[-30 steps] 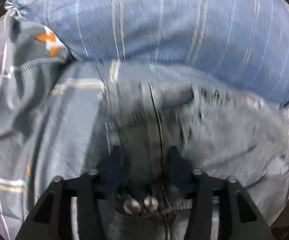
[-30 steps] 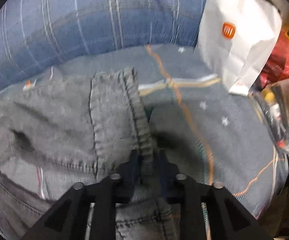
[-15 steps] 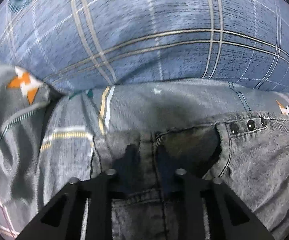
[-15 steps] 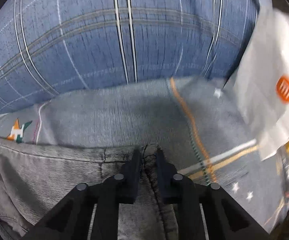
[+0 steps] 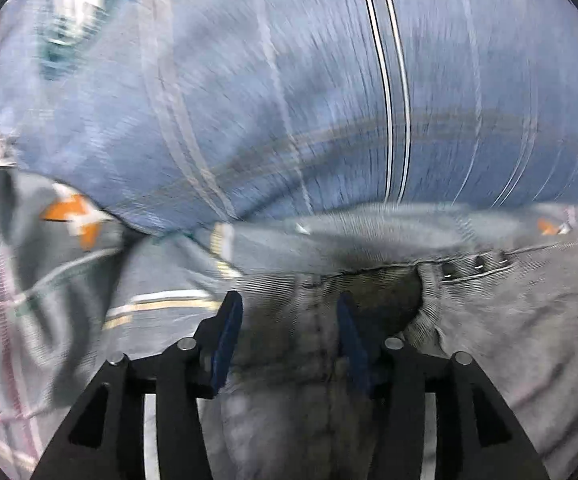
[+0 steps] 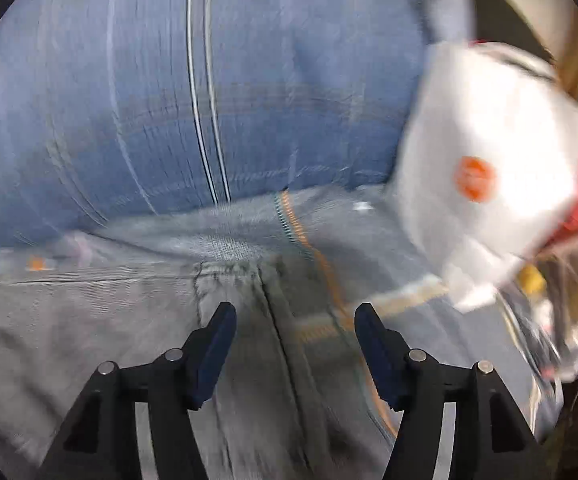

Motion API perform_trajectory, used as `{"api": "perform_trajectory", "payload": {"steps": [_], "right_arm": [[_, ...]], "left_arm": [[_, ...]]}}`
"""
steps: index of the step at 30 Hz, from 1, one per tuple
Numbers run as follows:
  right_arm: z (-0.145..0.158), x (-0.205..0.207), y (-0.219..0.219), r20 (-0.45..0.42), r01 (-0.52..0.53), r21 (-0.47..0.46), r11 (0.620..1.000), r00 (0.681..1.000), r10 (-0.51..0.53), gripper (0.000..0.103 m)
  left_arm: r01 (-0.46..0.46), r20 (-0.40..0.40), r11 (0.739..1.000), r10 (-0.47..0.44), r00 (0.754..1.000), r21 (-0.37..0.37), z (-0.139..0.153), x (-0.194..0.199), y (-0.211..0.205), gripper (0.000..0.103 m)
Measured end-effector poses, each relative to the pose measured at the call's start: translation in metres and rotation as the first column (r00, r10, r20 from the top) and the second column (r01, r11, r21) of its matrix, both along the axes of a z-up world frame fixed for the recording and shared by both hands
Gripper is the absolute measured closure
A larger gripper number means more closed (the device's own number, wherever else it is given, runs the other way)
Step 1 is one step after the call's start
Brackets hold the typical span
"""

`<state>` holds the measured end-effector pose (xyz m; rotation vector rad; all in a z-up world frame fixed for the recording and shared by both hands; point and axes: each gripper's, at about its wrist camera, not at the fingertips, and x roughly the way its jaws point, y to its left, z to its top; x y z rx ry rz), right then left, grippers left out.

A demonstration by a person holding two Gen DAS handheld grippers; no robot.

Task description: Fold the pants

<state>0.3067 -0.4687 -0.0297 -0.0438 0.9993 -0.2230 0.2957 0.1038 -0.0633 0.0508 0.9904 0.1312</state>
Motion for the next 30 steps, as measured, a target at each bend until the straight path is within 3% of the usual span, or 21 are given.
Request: {"api": "perform_trajectory", "payload": {"steps": [3,7,9,15,18,21,25,28,30], "right_arm": [[0.028,-0.072,-0.013,0.018,-0.015,0.087,0.996,1.0,0.014,0.035],[0.011,-0.155,-0.028,-0.037,0.006,0.129,0.992,0.999,-0.001,0.035],[-0.015,-0.175,-0.038,-0.108,0.036,0.135,0.99,0.994,-0.021,0.035],[-0.029,-0.182,-0.021,-0.06,-0.017,0.148,0.989,0.998,0.026,0.035],[-0.031,-0.168,-0.01,-0.06,-0.051,0.075,0.996,0.997,0.056,0.035],[-0.052,-0.15,-0.003,-0.144,-0.053,0.055,0.997,0.988,0.061,0.085],[-0.032,-0.154,0.012,-0.081,-0.075,-0.045,0.996,0.994,0.071,0.087],[-0.018,-0.152,0.008,-0.036,-0.037,-0.044,0.998,0.999,0.035,0.087],[-0.028,-0.148,0.008,-0.06,-0.03,-0.056,0.998,0.998,0.026,0.084]], "left_arm": [[0.016,0.061,0.999,-0.013,0.998,-0.049,0.029,-0.054,0.016,0.036],[0.018,0.021,0.998,-0.016,1.0,-0.067,0.021,-0.131,0.025,0.035],[-0.006,-0.029,0.996,0.003,1.0,-0.09,0.006,-0.161,0.029,0.035],[-0.025,-0.055,0.996,0.02,0.998,-0.085,-0.016,-0.205,0.025,0.035],[-0.033,-0.035,0.997,0.03,0.999,-0.076,-0.016,-0.217,0.019,0.035],[-0.019,-0.065,0.998,0.015,0.998,-0.054,-0.028,-0.22,0.009,0.035],[-0.033,-0.07,0.999,0.031,0.997,-0.032,-0.032,-0.221,0.005,0.034],[-0.038,-0.06,0.999,0.036,0.998,-0.038,-0.024,-0.225,0.004,0.035],[-0.035,-0.033,0.999,0.034,0.999,-0.037,-0.018,-0.231,0.001,0.035]]}}
